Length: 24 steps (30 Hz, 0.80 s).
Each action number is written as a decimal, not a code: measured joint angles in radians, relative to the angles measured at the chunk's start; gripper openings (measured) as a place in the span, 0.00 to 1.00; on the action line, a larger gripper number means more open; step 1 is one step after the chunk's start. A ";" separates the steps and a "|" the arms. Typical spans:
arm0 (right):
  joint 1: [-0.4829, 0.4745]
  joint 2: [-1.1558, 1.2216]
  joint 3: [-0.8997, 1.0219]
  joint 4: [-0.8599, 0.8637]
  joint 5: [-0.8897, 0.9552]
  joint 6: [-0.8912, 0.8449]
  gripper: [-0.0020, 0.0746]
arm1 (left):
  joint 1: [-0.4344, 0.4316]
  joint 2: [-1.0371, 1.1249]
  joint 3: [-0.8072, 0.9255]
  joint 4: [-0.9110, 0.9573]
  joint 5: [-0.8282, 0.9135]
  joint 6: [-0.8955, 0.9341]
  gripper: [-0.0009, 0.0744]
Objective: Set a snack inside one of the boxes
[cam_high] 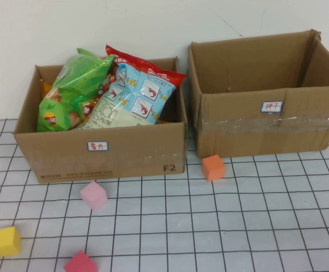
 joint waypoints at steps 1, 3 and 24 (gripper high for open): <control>-0.022 -0.026 0.029 -0.002 -0.050 0.009 0.03 | 0.000 0.000 0.000 0.000 0.000 0.000 0.01; -0.054 -0.069 0.088 -0.004 -0.136 0.023 0.03 | 0.000 0.000 0.000 0.000 0.000 0.000 0.01; -0.093 -0.220 0.351 -0.146 -0.199 0.339 0.03 | 0.000 0.000 0.000 0.000 0.000 0.000 0.01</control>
